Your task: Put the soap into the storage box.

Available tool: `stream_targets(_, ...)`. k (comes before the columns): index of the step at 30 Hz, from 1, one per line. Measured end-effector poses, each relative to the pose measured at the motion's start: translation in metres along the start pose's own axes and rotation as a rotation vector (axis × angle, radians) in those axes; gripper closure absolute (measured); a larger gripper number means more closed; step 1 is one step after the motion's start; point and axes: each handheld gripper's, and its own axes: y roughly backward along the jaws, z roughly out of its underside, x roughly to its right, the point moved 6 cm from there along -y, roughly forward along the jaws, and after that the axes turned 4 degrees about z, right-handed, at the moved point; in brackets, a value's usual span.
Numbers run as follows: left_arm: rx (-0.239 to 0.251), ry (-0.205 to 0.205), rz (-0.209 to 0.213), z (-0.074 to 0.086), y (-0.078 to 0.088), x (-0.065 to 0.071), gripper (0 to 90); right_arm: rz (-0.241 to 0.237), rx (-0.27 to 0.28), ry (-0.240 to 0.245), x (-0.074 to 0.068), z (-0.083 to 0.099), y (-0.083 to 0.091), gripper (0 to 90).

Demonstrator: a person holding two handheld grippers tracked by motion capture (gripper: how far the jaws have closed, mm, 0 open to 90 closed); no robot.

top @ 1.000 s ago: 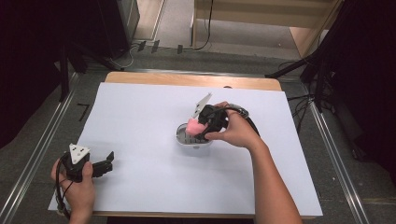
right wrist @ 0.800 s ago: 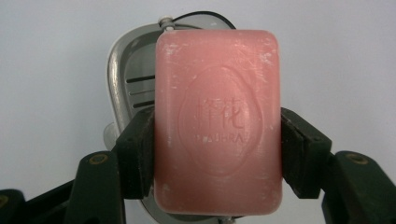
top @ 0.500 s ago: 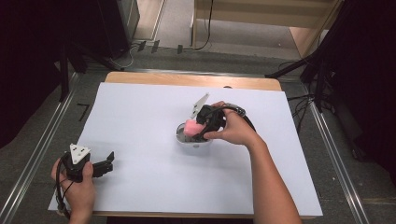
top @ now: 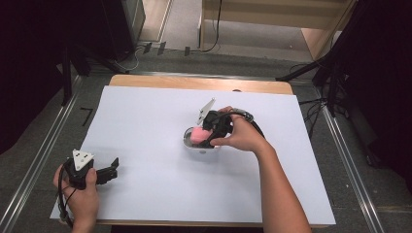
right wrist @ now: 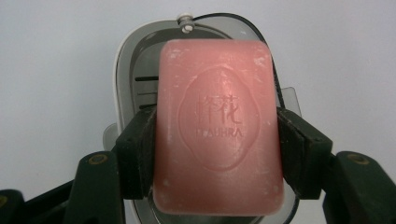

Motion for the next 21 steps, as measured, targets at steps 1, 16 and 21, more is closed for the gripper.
stream_targets(1, 0.001, 0.000, 0.000, 0.0000, 0.0000, 0.0000, 0.0, 0.002, 0.000, -0.003, 0.0000, 0.0001, 0.0001, 38.4)
stream_targets(16, 0.002, 0.003, 0.000, -0.0001, -0.0001, -0.0002, 0.0, 0.006, -0.002, -0.036, -0.0022, 0.0007, 0.0008, 38.1)
stream_targets(21, 0.001, 0.002, 0.000, 0.0000, -0.0002, -0.0002, 0.0, 0.007, 0.044, -0.059, -0.0005, -0.0026, 0.0064, 35.0)
